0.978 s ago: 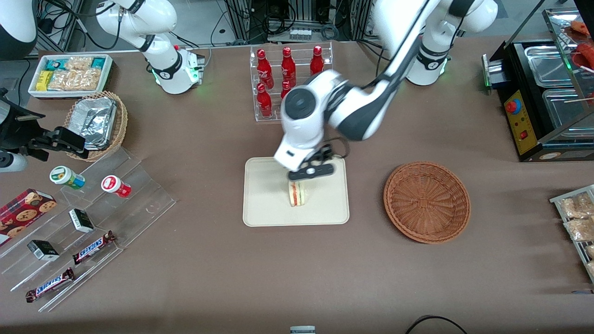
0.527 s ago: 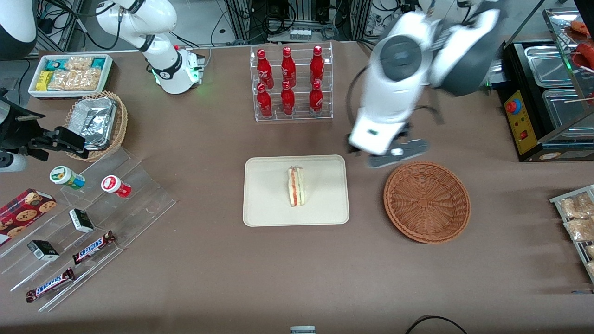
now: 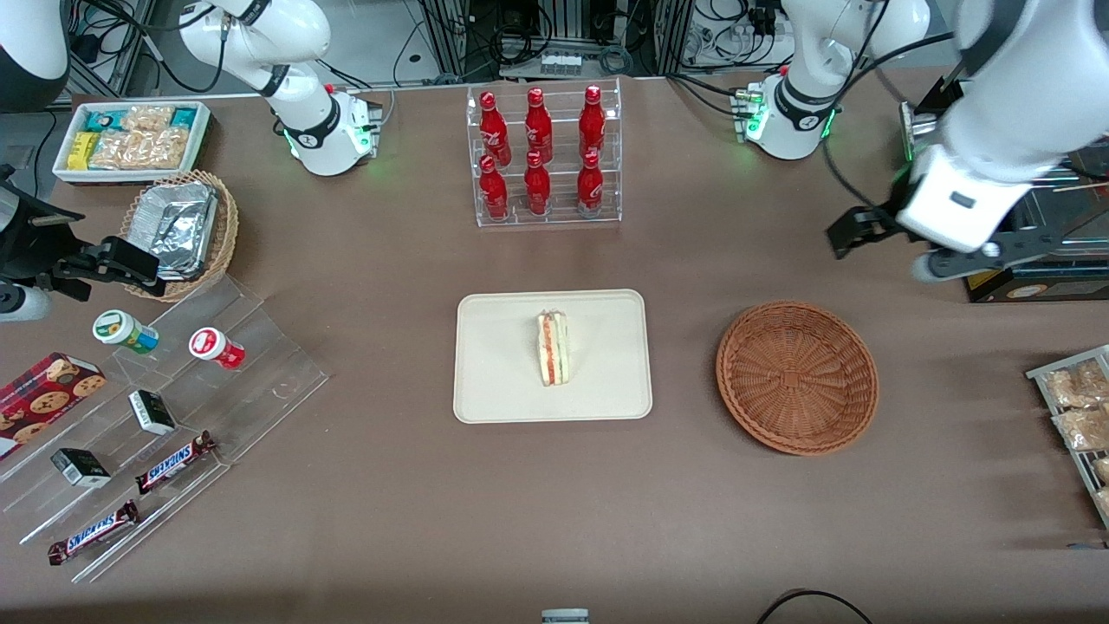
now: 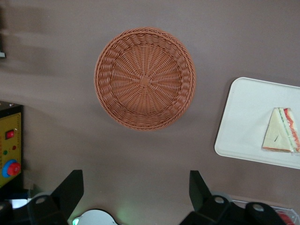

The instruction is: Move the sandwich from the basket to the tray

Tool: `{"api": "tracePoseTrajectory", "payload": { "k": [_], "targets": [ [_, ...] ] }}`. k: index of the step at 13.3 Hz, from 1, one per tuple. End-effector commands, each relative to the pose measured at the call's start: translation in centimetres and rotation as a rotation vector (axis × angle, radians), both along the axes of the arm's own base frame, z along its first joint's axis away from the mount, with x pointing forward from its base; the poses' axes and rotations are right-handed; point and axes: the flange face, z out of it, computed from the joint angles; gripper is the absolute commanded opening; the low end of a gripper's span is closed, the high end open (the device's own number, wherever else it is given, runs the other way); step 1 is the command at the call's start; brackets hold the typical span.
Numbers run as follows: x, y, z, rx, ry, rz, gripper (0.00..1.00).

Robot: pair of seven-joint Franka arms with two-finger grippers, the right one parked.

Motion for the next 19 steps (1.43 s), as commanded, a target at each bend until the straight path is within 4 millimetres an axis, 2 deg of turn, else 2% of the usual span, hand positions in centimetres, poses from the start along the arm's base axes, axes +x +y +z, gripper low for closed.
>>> {"api": "tracePoseTrajectory", "payload": {
  "k": [1,4,7,8,9,11,16,19],
  "targets": [
    [0.6,2.8,-0.3,0.015,0.010,-0.021,0.99],
    [0.9,4.3,0.0,0.030,-0.005,-0.029,0.99],
    [2.0,6.9,0.1,0.009,-0.006,-0.016,0.99],
    [1.7,6.6,0.3,0.002,-0.002,-0.026,0.99],
    [1.7,7.5,0.1,-0.004,0.007,-0.014,0.99],
    [1.3,8.0,0.5,-0.014,0.015,-0.012,0.99],
    [0.2,7.7,0.7,-0.005,0.048,-0.016,0.99],
    [0.0,9.3,0.6,-0.034,0.069,-0.049,0.99]
  ]
}}
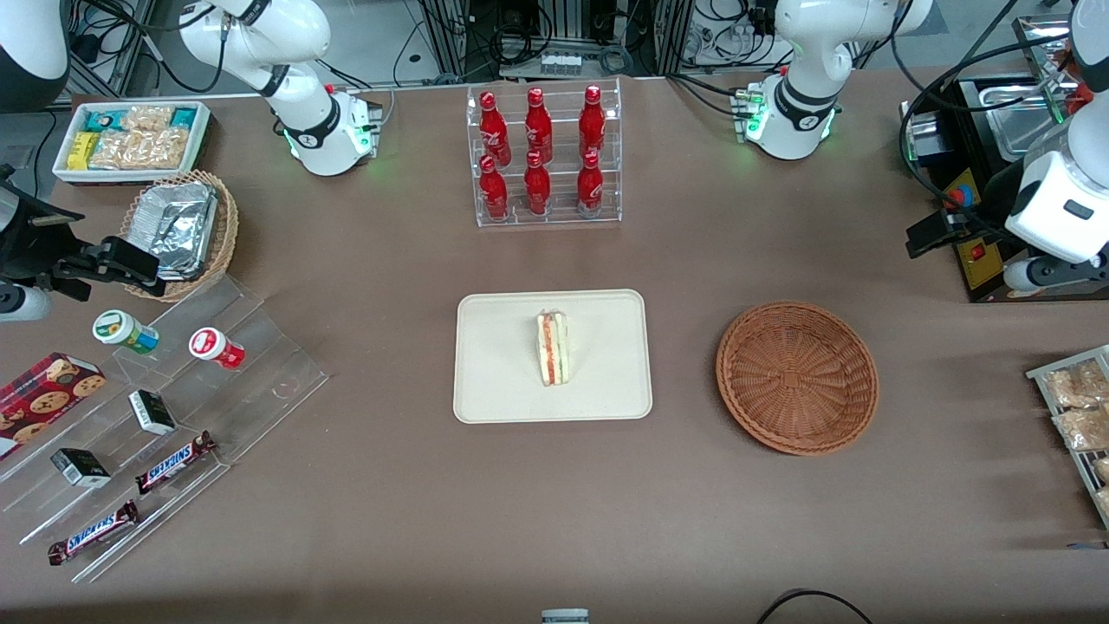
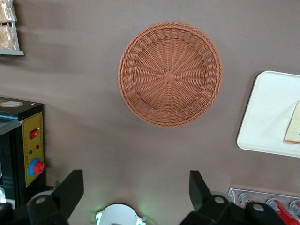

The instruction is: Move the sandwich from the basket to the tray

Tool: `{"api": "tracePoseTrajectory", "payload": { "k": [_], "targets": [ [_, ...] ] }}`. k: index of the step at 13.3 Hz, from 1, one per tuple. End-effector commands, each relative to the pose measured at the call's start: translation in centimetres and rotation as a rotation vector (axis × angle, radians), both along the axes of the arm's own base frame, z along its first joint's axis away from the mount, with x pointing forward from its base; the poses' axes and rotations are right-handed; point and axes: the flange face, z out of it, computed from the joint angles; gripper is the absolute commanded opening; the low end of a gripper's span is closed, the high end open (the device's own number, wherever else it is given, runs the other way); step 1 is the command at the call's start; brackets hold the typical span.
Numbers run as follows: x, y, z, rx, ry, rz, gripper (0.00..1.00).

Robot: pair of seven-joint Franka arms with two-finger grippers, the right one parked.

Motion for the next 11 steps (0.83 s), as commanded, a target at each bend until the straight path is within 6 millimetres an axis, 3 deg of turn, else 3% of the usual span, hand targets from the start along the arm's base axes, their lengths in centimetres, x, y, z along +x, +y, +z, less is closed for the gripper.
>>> {"api": "tracePoseTrajectory", "payload": {
  "k": [1,5,11],
  "targets": [
    [-0.9,1.3,0.8,-0.016,0.016,-0.040,0.99],
    [-2.7,2.2,0.8,-0.021,-0.003,-0.109,0.99],
    [-2.7,2.9,1.3,-0.037,0.000,-0.200,0.99]
  ]
}}
